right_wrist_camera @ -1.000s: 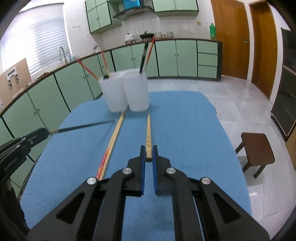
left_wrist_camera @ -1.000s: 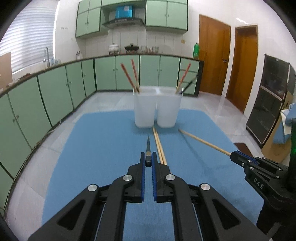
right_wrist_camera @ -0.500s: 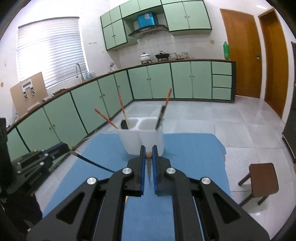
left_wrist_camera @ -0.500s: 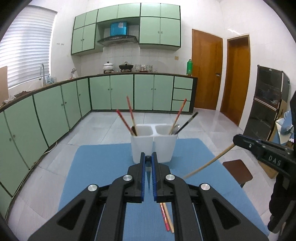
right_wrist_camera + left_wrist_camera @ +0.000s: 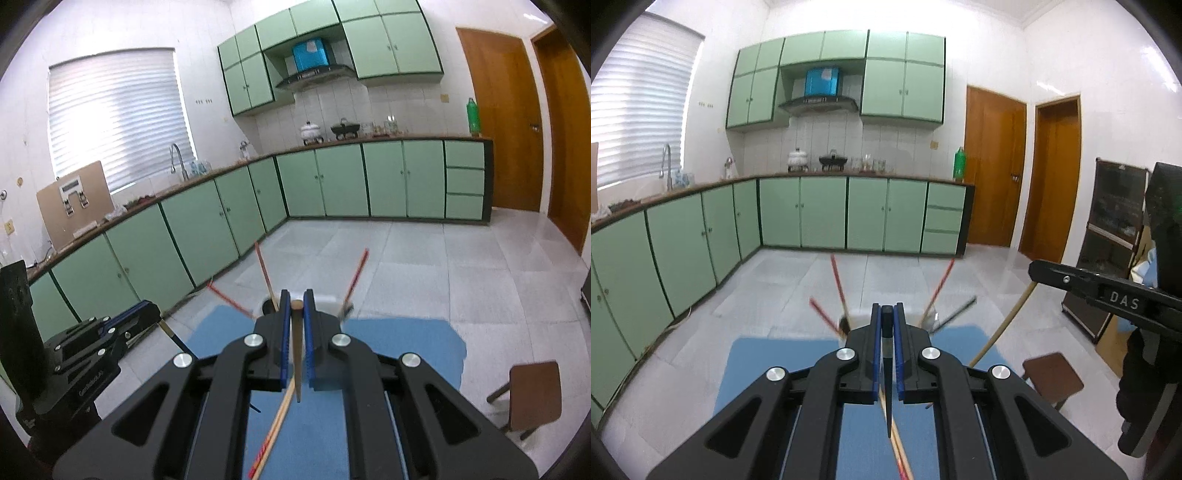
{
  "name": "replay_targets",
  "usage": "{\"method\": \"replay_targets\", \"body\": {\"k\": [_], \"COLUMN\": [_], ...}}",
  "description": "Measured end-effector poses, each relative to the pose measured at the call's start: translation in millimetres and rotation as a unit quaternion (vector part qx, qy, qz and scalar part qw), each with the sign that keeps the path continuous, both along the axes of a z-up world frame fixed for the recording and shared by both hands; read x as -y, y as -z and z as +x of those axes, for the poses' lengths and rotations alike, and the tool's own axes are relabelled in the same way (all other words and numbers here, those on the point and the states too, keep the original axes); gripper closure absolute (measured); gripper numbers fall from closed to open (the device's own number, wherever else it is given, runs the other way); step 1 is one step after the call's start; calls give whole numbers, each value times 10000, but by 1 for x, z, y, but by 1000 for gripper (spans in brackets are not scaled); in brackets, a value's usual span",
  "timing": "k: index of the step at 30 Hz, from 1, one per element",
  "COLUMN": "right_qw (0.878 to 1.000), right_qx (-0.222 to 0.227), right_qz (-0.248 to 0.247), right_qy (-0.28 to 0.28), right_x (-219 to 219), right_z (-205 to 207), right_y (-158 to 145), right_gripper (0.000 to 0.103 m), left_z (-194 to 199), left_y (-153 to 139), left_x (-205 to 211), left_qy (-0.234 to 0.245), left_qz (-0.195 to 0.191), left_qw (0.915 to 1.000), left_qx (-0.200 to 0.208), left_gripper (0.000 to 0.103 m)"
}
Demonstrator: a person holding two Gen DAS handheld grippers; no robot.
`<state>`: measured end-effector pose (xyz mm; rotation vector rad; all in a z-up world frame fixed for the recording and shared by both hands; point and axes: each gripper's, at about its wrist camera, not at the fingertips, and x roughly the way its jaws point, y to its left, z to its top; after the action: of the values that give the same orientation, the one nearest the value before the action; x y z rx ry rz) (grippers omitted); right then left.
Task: Organize utensils
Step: 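Lift the black and plain chopsticks into the white holder with both tools, then open both tools and pull them back from the holder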
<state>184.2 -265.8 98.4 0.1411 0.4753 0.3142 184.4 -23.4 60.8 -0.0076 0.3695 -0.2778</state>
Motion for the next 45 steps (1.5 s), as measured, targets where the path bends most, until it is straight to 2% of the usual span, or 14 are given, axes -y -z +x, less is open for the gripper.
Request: {"method": "replay_targets", "body": {"k": [9, 14, 18, 22, 28, 30, 31, 32, 35, 36, 38, 40, 43, 45], "right_qw": [9986, 9978, 9984, 9975, 9965, 9964, 9961, 9959, 9951, 9950, 9948, 9945, 9938, 9938], "right_qx": [518, 507, 233, 32, -240, -234, -189, -153, -22, 14, 57, 113, 178, 196], "right_qz": [-86, -361, -445, -655, -744, -738, -753, -772, -814, -795, -759, -744, -752, -782], "right_qy": [85, 233, 275, 281, 306, 351, 408, 443, 557, 596, 677, 727, 802, 769], "right_x": [0, -3, -6, -14, -21, -19, -17, -16, -11, -9, -2, 3, 7, 9], "right_z": [48, 84, 111, 126, 132, 127, 122, 117, 101, 93, 82, 67, 40, 24], "right_y": [-54, -52, -28, -3, 26, 29, 30, 30, 29, 29, 30, 33, 42, 51], "right_gripper": [97, 97, 97, 97, 93, 88, 80, 71, 60, 49, 37, 30, 16, 12], "left_z": [44, 79, 107, 132, 145, 140, 137, 132, 118, 110, 99, 83, 60, 47], "left_y": [-59, -59, -40, -12, 18, 20, 19, 19, 14, 14, 13, 16, 24, 31], "left_x": [9, 19, 24, 28, 21, 17, 15, 13, 7, 5, 1, -2, -7, -10], "left_qy": [-138, -261, -309, -277, -261, -286, -300, -312, -349, -384, -401, -438, -465, -494], "left_qz": [-180, -122, -113, -98, -69, -57, -46, -35, -18, -2, -23, -4, 23, 40], "left_qw": [9957, 9938, 9948, 9978, 9996, 9995, 9995, 9994, 9991, 9990, 9989, 9987, 9986, 9986], "left_qx": [893, 1074, 960, 589, 125, 112, 129, 153, 235, 245, 255, 252, 239, 199], "left_gripper": [97, 97, 97, 97, 97, 89, 86, 78, 64, 57, 51, 45, 37, 31]}}
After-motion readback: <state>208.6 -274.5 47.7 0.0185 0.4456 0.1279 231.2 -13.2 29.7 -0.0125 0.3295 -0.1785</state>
